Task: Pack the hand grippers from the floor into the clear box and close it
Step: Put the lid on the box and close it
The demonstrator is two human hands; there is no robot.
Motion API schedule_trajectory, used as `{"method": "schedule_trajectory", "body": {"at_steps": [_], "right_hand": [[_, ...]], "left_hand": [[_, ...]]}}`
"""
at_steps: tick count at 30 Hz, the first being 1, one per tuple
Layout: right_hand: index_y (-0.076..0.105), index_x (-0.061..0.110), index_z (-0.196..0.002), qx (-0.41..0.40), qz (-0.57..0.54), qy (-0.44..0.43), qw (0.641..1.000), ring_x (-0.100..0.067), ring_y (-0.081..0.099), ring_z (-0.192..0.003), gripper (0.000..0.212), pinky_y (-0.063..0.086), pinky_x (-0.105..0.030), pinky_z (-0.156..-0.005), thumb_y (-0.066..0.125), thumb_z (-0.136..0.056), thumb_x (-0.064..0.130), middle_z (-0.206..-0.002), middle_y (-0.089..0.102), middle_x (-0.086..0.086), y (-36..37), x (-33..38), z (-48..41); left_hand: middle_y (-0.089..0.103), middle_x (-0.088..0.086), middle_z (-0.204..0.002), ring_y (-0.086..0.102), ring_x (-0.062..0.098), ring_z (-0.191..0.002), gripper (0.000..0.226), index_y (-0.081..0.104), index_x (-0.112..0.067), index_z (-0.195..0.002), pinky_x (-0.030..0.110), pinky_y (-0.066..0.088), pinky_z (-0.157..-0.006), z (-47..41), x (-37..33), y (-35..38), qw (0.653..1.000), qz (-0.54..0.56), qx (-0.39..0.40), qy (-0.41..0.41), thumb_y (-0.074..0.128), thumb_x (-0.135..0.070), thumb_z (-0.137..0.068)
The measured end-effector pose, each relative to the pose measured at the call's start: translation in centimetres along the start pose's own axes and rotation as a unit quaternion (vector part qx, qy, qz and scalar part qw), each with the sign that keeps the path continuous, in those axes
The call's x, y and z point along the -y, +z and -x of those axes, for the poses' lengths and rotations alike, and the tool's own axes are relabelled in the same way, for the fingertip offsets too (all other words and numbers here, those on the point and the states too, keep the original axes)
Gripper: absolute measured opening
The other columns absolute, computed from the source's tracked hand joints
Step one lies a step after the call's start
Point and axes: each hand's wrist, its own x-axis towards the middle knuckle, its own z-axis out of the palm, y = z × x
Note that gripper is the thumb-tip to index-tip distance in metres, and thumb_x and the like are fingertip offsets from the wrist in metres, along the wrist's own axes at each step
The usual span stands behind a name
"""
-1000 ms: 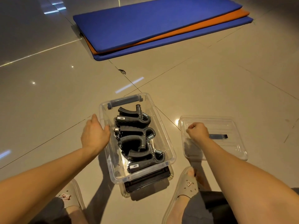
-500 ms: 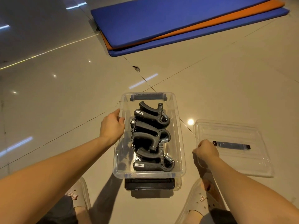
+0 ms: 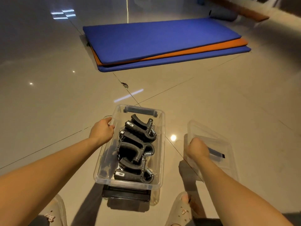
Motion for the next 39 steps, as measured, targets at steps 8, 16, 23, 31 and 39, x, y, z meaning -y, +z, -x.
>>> {"method": "schedule_trajectory", "body": {"at_steps": [8,16,23,31,39], "right_hand": [[0.049,0.012,-0.068,-0.076,-0.114,-0.025,0.990,-0.019,0.049,-0.057,0.019,0.036,-0.025,-0.052,0.061,-0.083,0.009,-0.068,0.053,-0.001,-10.7,2.9,4.1],[0.061,0.014,-0.089,-0.182,-0.212,-0.199,0.939,-0.021,0.061,-0.076,0.014,0.048,-0.031,-0.058,0.064,-0.086,0.028,-0.083,0.062,-0.001,-23.4,7.7,12.0],[0.060,0.015,-0.097,-0.258,-0.276,-0.376,0.846,-0.008,0.055,-0.077,0.009,0.043,-0.020,-0.061,0.061,-0.096,0.023,-0.090,0.060,0.001,-30.0,10.0,19.6],[0.064,0.010,-0.088,-0.268,-0.418,-0.422,0.759,-0.005,0.048,-0.063,0.026,0.042,-0.017,-0.056,0.068,-0.094,0.034,-0.072,0.056,0.006,-30.7,10.3,20.1],[0.072,0.010,-0.099,-0.129,-0.502,-0.383,0.765,-0.009,0.066,-0.077,0.024,0.054,-0.025,-0.067,0.066,-0.096,0.033,-0.089,0.071,-0.005,-28.9,11.3,13.6]], "left_hand": [[0.052,0.014,-0.140,0.054,0.033,-0.124,0.066,0.043,-0.017,-0.149,0.045,0.048,-0.099,3.3,-6.0,-3.6,0.998,-0.022,-0.012,0.050,0.067,-0.032,-0.089],[0.057,0.004,-0.139,0.056,0.020,-0.121,0.058,0.048,-0.022,-0.146,0.039,0.051,-0.099,9.4,-15.1,-9.2,0.980,0.075,-0.009,0.183,0.068,-0.035,-0.093],[0.055,0.003,-0.138,0.058,0.021,-0.116,0.062,0.044,-0.025,-0.147,0.046,0.053,-0.097,11.9,-16.8,-15.4,0.960,0.181,-0.058,0.205,0.068,-0.040,-0.093],[0.033,0.014,-0.157,0.047,0.037,-0.132,0.071,0.016,-0.020,-0.160,0.055,0.047,-0.104,10.6,-14.6,-19.4,0.936,0.303,-0.178,0.012,0.054,-0.030,-0.101],[0.057,0.012,-0.135,0.054,0.027,-0.113,0.037,0.060,-0.012,-0.133,0.040,0.045,-0.093,10.1,-10.1,-16.7,0.934,0.326,-0.122,-0.085,0.048,-0.026,-0.101]]}}
